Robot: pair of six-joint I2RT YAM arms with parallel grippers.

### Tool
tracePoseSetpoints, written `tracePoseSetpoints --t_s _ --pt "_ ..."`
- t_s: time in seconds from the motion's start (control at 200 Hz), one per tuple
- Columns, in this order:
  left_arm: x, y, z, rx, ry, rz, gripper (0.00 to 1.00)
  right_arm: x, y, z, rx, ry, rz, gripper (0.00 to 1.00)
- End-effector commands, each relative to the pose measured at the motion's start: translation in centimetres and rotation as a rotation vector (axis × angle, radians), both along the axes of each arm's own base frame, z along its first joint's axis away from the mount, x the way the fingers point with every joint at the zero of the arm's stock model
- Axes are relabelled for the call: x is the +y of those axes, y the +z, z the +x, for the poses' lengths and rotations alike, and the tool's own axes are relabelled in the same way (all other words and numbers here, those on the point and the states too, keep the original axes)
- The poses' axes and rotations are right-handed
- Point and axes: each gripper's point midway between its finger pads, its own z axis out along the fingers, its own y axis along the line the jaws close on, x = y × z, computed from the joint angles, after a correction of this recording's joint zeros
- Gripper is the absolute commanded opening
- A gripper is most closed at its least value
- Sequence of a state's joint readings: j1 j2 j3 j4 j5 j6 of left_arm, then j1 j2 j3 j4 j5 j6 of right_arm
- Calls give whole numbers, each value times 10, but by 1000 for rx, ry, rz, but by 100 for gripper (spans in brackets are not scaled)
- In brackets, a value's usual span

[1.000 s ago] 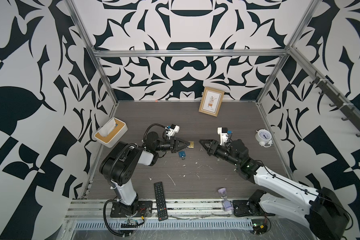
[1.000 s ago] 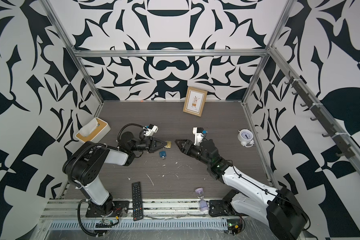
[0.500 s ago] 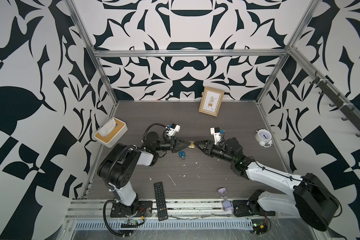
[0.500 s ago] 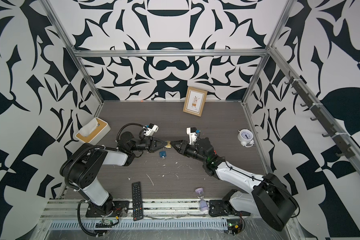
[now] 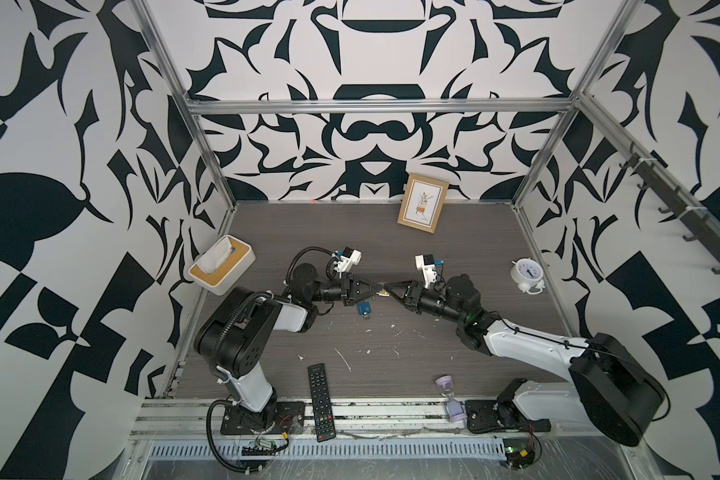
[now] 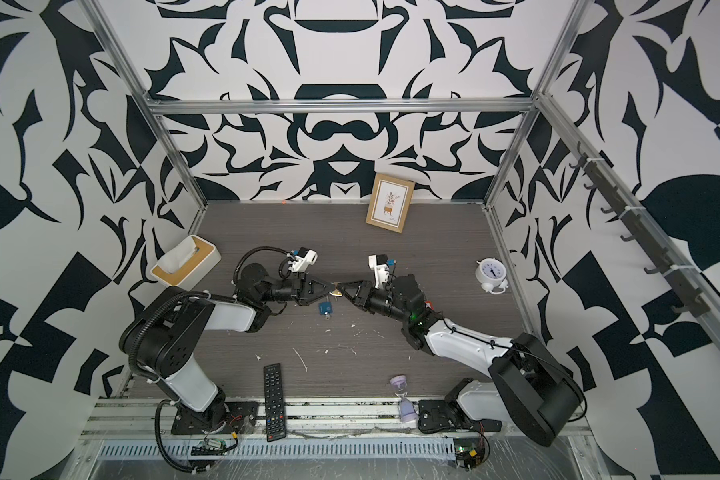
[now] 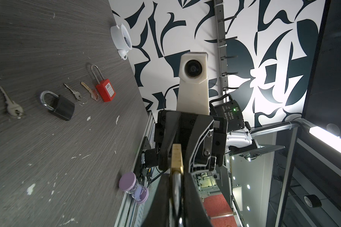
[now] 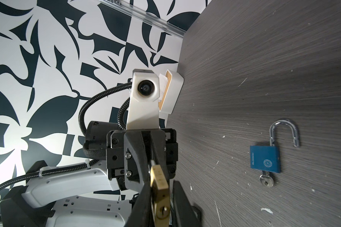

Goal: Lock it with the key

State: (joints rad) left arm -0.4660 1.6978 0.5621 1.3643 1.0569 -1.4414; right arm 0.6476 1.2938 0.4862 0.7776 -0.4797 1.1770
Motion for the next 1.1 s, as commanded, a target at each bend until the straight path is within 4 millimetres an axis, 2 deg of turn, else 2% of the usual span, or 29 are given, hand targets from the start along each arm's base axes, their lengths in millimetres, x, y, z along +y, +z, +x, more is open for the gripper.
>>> tracePoseSetpoints --t_s 0.0,0.18,0.24,0.285,0.315,0.345,0.395,0.405,0.41,0.42,0.43,0.56,0.62,0.665,0.715,0.78,0.8,0.915,1.095 --pt "0 19 -5 -63 -17 -34 0 5 28 2 -66 20 67 21" --pt "-1 18 -4 -61 -18 -32 0 4 27 1 -62 20 72 15" --pt "-1 17 -3 -58 -17 -32 0 4 26 1 -60 19 70 9" --pt "-2 16 -2 -56 -18 -30 0 3 23 2 -55 12 64 0" --pt "-2 15 -1 -54 -20 -28 1 3 21 3 -51 8 60 0" --pt "-2 12 1 -48 -19 -25 18 2 18 5 -44 -3 54 0" --pt "-1 7 6 -36 -9 -13 54 0 12 10 -29 -36 36 0" --pt "-1 6 7 -37 -4 -10 79 -1 11 11 -26 -45 31 0" --pt "0 5 8 -35 -1 -9 87 -1 10 11 -25 -46 28 0" --pt "1 4 10 -34 5 -5 97 -2 9 12 -25 -56 23 0" --pt "2 2 12 -28 12 1 100 -3 8 14 -21 -65 17 0" --pt "37 -20 48 -1 209 109 99 -22 -13 36 19 -251 -59 0" --pt "53 -31 60 8 324 234 99 -35 -23 45 38 -371 -91 0" --pt "67 -41 66 -6 420 391 99 -44 -26 50 35 -441 -129 0" --pt "81 -44 67 -54 499 561 99 -52 -32 53 47 -517 -177 0" --pt "91 -39 65 -108 540 654 99 -60 -37 58 50 -597 -223 0" --pt "95 -29 64 -125 562 652 99 -63 -39 59 58 -619 -230 0" --pt "112 -22 59 -104 627 691 99 -69 -48 66 76 -723 -234 0" --pt "109 -4 39 -170 599 590 99 -63 -54 77 79 -783 -275 0"
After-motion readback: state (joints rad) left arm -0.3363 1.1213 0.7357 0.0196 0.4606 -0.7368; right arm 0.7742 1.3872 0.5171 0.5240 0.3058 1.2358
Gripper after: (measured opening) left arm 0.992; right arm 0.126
